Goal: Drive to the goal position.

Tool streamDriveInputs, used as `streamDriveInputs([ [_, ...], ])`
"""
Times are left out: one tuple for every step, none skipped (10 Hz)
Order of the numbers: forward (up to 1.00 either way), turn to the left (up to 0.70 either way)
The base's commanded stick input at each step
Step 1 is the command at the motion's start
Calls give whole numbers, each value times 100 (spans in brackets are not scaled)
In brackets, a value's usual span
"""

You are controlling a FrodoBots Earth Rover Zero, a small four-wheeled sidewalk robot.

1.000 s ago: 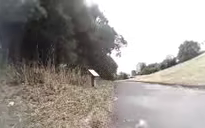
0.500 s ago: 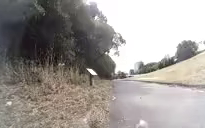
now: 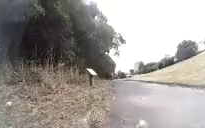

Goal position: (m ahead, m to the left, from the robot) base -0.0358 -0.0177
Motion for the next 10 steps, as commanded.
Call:
streamDriveInputs([
  [0, -45],
  [0, -45],
  [0, -45],
  [0, -45],
  [0, -54],
  [0, -65],
  [0, -70],
  [0, -70],
  [0, -70],
  [0, -70],
])
